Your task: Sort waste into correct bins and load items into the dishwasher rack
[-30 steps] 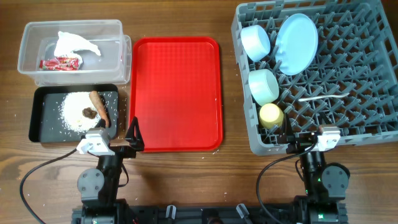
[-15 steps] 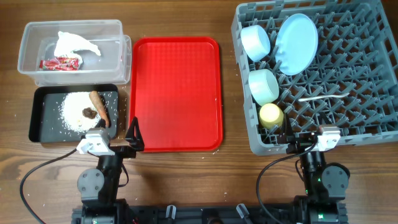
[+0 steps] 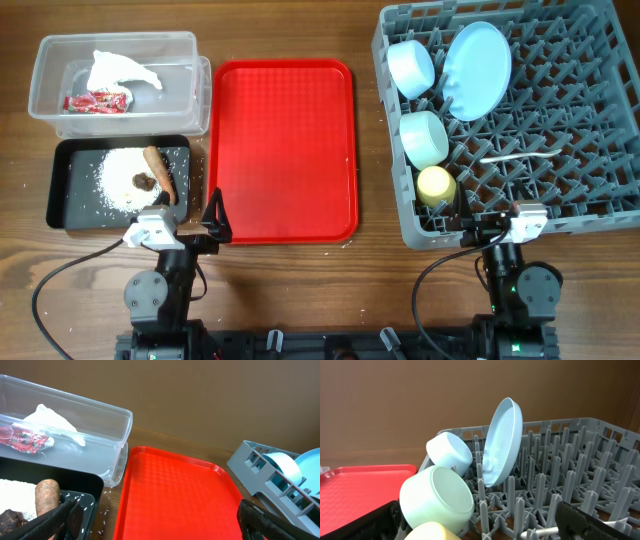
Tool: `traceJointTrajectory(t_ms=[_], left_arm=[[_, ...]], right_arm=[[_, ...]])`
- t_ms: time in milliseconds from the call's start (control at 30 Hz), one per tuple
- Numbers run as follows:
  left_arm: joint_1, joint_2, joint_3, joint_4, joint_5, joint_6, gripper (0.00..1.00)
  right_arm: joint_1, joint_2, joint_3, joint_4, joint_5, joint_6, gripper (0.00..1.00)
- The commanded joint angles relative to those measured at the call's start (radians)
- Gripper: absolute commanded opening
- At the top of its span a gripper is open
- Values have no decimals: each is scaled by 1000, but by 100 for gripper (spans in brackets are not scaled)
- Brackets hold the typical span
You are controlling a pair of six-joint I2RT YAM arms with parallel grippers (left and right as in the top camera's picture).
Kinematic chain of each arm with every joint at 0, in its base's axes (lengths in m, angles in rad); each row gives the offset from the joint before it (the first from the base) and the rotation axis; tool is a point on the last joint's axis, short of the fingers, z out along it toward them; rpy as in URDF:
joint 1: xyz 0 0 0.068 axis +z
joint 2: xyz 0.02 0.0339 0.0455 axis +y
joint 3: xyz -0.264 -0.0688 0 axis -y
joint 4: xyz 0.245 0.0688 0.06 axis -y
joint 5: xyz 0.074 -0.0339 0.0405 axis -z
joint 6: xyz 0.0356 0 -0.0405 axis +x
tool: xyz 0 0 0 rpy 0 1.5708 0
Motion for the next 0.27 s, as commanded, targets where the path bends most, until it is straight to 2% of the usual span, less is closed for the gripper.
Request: traceJointTrajectory(t_ms=[0, 233], left_arm=[[-5, -12, -12, 6, -14, 13, 100], [-5, -12, -12, 6, -14, 13, 100]], right_arm=[[-2, -6, -1, 5, -15, 13, 100], [-2, -6, -1, 5, -15, 13, 100]])
